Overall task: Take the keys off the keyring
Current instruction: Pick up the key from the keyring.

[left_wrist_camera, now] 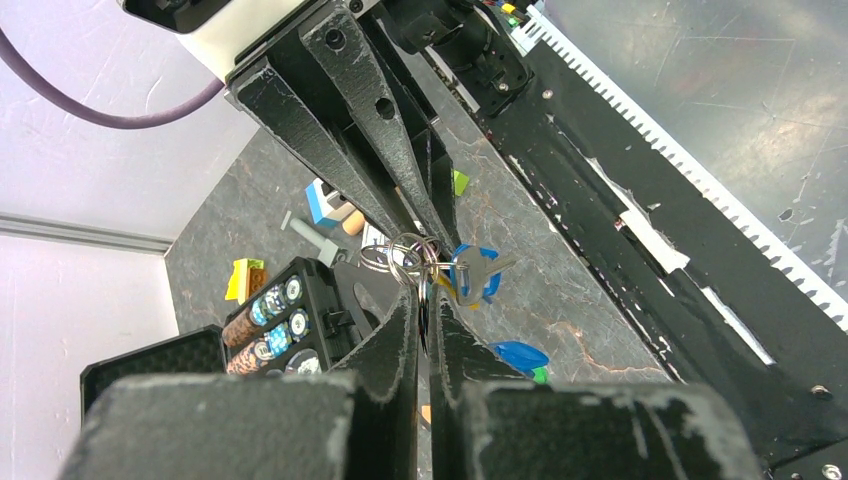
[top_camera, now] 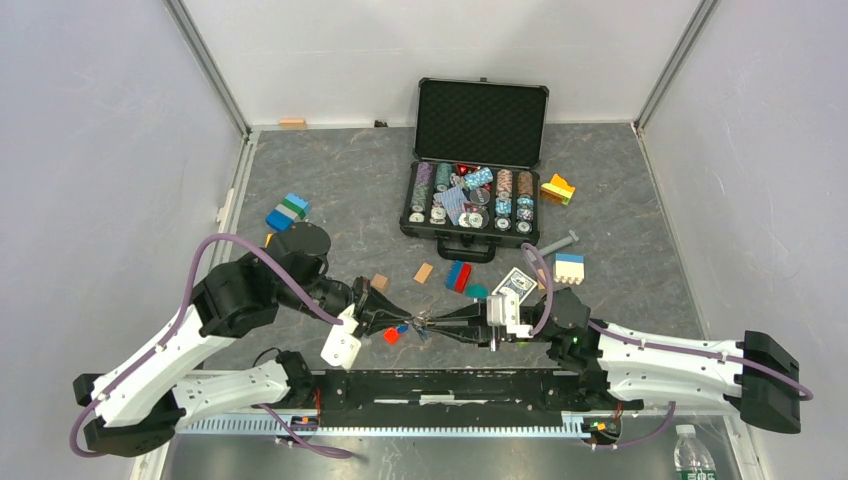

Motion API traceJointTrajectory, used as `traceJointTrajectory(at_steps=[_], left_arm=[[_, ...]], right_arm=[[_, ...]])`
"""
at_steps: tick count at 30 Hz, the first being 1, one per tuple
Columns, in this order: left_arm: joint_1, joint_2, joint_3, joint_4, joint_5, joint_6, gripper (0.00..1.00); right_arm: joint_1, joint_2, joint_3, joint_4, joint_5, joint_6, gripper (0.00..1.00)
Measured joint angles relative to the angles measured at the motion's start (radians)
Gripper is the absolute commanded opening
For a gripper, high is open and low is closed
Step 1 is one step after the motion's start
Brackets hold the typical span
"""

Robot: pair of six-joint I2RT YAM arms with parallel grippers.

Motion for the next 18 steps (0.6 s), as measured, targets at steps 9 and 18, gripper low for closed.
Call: traceJointTrajectory(at_steps=[9, 18], left_arm=[[0.0, -0.003, 0.0, -0.002, -0.002, 0.0, 0.02], [0.0, -0.029, -0.002, -0.006, -0.016, 0.0, 0.02]], right_arm=[[0.0, 0.001, 0.038, -0.093, 0.027, -0.003, 0.0], [0.004, -0.062, 0.108, -0.3, 0.143, -0.04, 0.0]])
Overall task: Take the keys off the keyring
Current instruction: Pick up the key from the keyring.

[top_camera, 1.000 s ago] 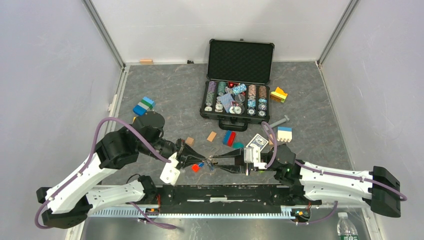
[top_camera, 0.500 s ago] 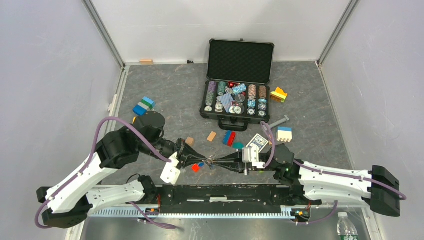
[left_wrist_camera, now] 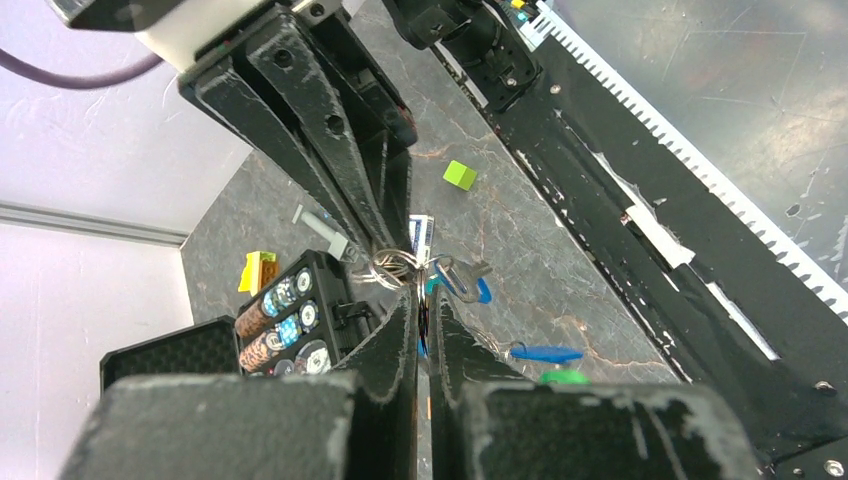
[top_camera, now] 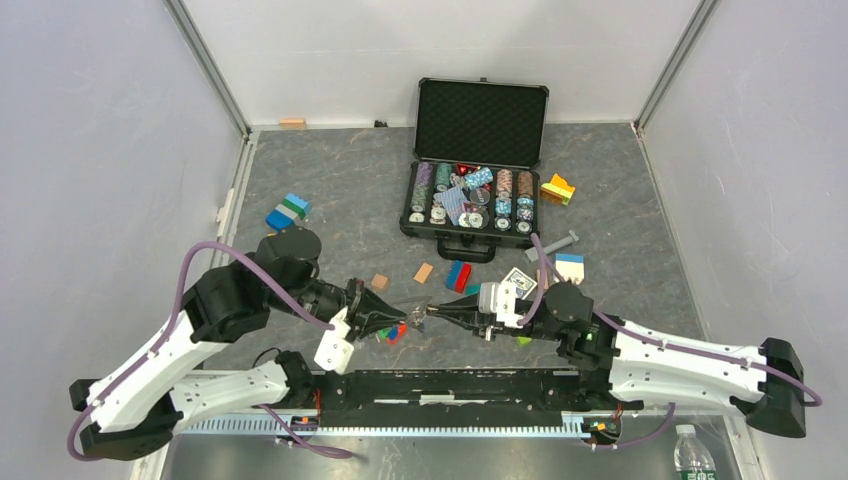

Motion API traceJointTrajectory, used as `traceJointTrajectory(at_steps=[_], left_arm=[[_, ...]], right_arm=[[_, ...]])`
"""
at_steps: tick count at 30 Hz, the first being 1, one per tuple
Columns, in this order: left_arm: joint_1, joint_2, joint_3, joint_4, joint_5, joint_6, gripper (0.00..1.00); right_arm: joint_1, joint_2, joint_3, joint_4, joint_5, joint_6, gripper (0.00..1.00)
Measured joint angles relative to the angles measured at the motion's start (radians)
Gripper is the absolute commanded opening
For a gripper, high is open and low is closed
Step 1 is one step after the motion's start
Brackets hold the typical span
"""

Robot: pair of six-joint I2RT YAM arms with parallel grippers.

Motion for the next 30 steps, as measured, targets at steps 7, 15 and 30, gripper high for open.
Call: traceJointTrajectory(at_steps=[7, 15, 30], left_arm=[[0.0, -0.035, -0.032, 0.015, -0.023, -0.008, 0.03], [0.0, -0.113, -0.166, 0.166, -0.067, -0.108, 0.37], [0.0, -0.209, -0.463, 0.636, -0.153, -0.554, 1.0]], right_arm=[[0.003, -0.035, 0.093, -0.185, 0.093, -0.064, 0.0], [0.006, -0.037, 0.198, -0.377, 0.182, -0.15, 0.0], [0.005, -0.008, 0.402, -0.652, 0.35, -0.375, 0.0]])
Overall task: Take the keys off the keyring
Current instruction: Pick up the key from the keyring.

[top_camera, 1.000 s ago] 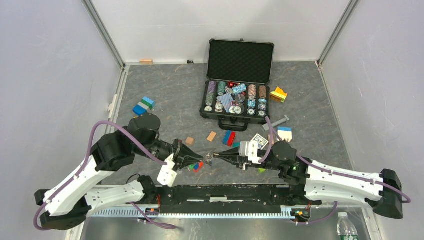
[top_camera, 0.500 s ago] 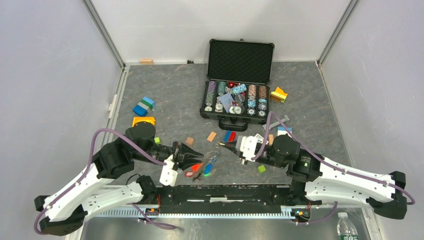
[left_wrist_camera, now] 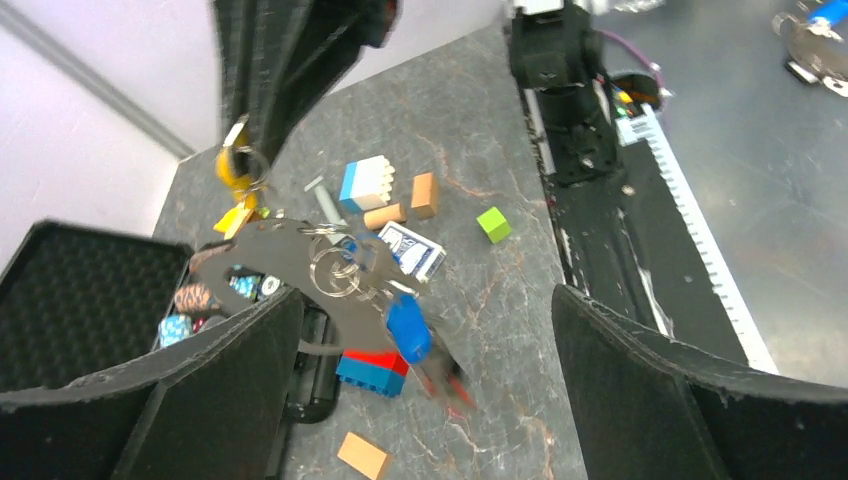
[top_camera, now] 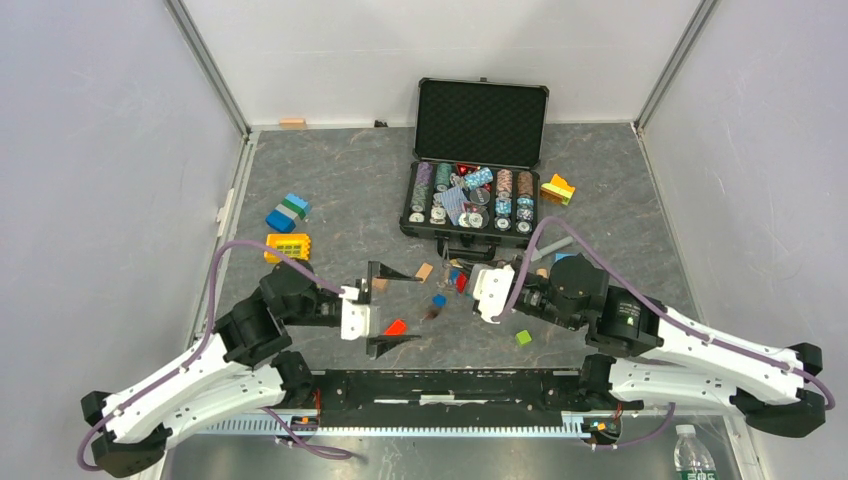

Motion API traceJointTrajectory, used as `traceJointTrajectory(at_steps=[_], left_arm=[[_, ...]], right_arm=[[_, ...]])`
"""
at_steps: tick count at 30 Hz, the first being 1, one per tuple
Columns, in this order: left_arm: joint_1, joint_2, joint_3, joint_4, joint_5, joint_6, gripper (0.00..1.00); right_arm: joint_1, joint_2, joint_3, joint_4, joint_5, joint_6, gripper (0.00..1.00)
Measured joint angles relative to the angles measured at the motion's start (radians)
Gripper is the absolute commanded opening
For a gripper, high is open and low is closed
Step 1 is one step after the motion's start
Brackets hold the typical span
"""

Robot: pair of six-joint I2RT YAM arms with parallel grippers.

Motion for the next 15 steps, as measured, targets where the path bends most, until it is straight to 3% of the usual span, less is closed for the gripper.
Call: traceJointTrajectory(at_steps=[7, 15], left_arm=[[0.0, 0.003, -0.072, 0.224, -0.145, -0.266, 1.0], [0.0, 0.031, -0.111, 0.396, -0.307, -0.454, 1.0]], right_arm=[[0.0, 0.016, 0.006, -0.037, 0.014, -0.138, 0.0], [0.0, 0.015, 0.006, -0.026, 0.03, -0.314, 0.0]])
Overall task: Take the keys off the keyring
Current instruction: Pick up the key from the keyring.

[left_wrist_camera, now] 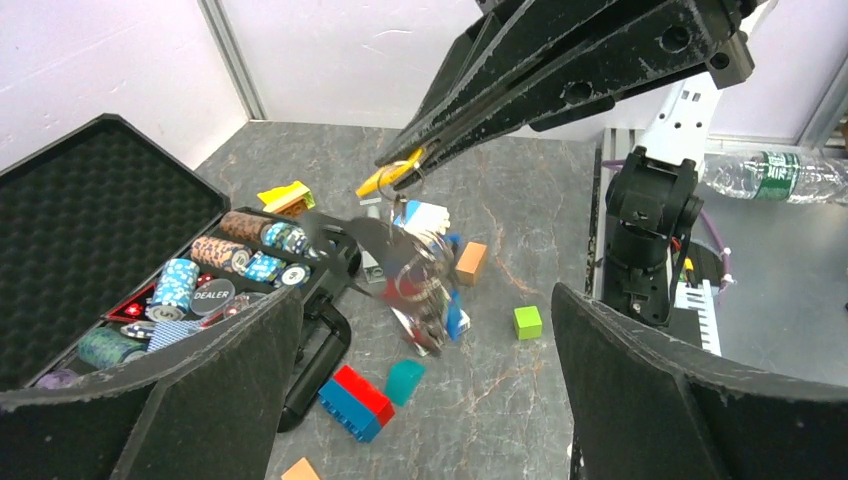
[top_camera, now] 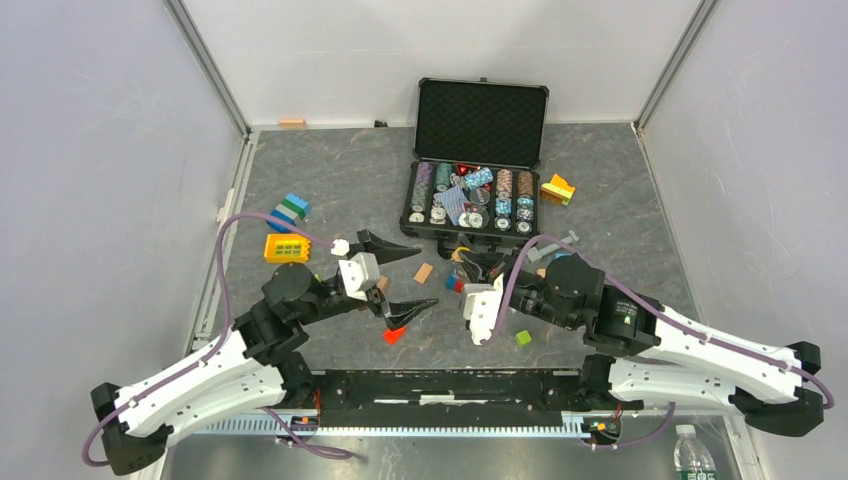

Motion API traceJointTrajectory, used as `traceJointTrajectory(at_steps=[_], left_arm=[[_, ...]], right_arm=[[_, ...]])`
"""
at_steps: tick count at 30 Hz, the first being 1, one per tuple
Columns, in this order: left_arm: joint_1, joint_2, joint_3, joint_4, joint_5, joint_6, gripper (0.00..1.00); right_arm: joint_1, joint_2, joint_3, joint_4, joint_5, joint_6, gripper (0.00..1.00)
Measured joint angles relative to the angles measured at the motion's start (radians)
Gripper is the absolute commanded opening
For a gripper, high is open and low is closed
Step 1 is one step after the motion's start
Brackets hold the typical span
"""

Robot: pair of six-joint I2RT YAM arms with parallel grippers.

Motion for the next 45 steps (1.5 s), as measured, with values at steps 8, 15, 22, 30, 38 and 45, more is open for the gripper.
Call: traceJointTrajectory(at_steps=[8, 15, 22, 30, 38, 45], left_arm=[[0.0, 0.018, -0.109, 0.178, -0.006, -0.055, 1.0], [0.0, 0.009, -0.131, 0.257, -0.006, -0.093, 1.0], [0.0, -0.011, -0.13, 0.257, -0.004, -0.113, 1.0], [0.0, -0.055, -0.129, 0.245, 0.003, -0.113, 1.0], [0.0, -0.07, -0.129, 0.243, -0.006, -0.113, 1.0], [0.0, -0.07, -0.129, 0.239, -0.005, -0.112, 1.0]], right_arm=[[-0.001, -0.001, 0.0, 0.036, 0.004, -0.088, 0.0], [-0.001, -0.003, 0.0, 0.065, -0.025, -0.115, 0.0], [-0.001, 0.001, 0.002, 0.06, -0.075, -0.209, 0.0], [-0.002, 0.004, 0.005, 0.079, -0.079, -0.267, 0.0], [-0.002, 0.014, 0.035, 0.079, -0.08, -0.276, 0.0], [-0.002, 0.024, 0.096, 0.036, -0.104, -0.312, 0.0]])
